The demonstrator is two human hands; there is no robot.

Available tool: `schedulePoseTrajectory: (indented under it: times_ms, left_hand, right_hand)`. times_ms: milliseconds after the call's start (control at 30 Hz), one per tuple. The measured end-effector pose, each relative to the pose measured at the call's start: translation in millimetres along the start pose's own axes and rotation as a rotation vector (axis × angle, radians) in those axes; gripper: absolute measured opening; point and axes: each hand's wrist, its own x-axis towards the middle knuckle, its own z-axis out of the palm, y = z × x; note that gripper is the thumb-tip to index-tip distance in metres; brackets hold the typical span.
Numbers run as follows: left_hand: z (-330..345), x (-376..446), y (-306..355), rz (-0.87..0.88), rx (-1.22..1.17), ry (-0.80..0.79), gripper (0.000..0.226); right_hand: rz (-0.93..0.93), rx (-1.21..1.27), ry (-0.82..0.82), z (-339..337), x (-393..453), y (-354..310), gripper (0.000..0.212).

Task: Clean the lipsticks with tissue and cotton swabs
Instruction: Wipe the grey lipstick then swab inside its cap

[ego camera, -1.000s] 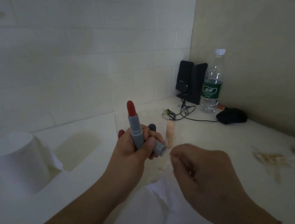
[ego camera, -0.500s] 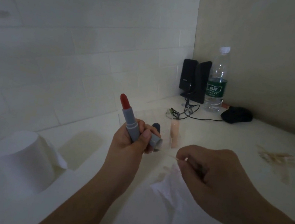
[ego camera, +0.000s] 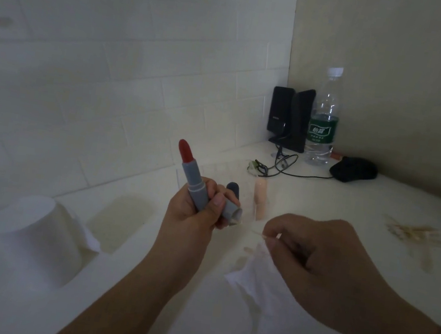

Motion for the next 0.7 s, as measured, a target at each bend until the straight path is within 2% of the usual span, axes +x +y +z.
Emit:
schedulePoseTrajectory:
  times_ms: [133,200,333,400,500,600,700]
  left_hand:
    - [0.6,-0.5,1.1,0.001,-0.013,0.003,0.038]
    - [0.4,-0.6,0.2,-0.009,-0.007,0.023,0.049]
    - [0.3,0.1,1.1,-0.043,-0.052,0.05,0.052]
    - [1.4,0.1,2.0,-0.074,-0.087,0.071,0.041]
    - [1.9,1.8,3.4,-0.148,-0.251,0.091,0.005]
    - [-1.6,4.4,2.1,-0.221,-0.402,0.094,0.003]
    - [-2.6,4.6,0.5,-0.252,-0.465,0.081,0.005]
  right_hand:
    - [0.021,-0.034,-0.02,-1.1,0.7,-0.1,0.012]
    - [0.013,0.005,-0.064,1.2,-1.7,-2.8,0.01]
    - [0.018,0.114,-0.024,1.6,-2.8,-6.3,0.012]
    - [0.022,0.165,0.014,1.7,-2.7,-6.6,0.017]
    - [0.053,0.18,0.071,1.1,-1.4,-1.7,0.023]
    - [0.113,0.193,0.118,-2.6,1.1,6.1,0.021]
    - [0.099,0.168,0.132,-3.4,1.9,5.6,0.018]
